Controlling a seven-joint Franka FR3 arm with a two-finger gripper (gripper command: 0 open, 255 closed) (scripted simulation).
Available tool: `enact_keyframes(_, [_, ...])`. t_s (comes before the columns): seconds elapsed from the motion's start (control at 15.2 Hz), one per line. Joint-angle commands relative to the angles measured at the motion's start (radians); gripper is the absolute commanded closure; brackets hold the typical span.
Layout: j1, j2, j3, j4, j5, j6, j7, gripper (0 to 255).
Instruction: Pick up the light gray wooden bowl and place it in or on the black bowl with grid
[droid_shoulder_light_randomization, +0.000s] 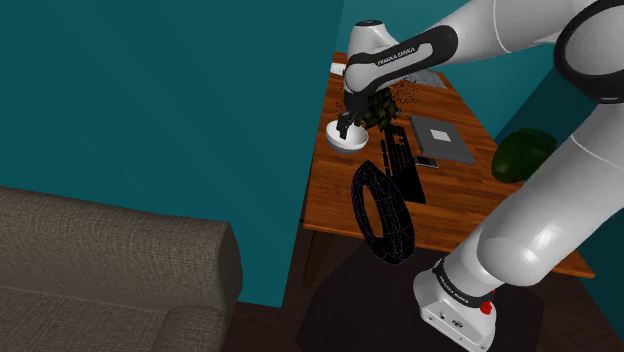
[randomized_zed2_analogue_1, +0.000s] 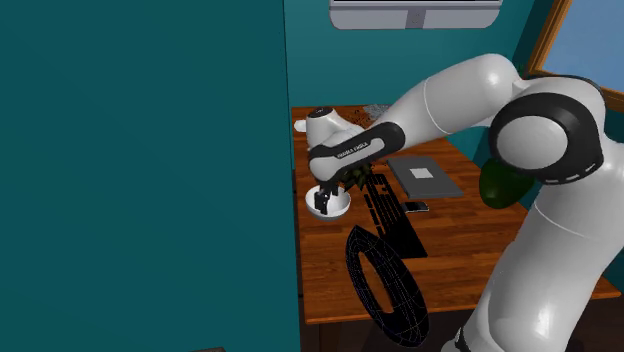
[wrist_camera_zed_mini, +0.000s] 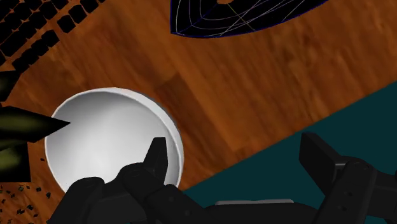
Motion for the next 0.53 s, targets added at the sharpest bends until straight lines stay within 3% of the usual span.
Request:
enact_keyframes(0.0, [-0.006,0.075,-0.004,0.048,0.006,0.033,-0.007,0])
enact_keyframes(0.46, [-0.041,0.339,-0.013,0.255,0.037,0.111,-0.045,0])
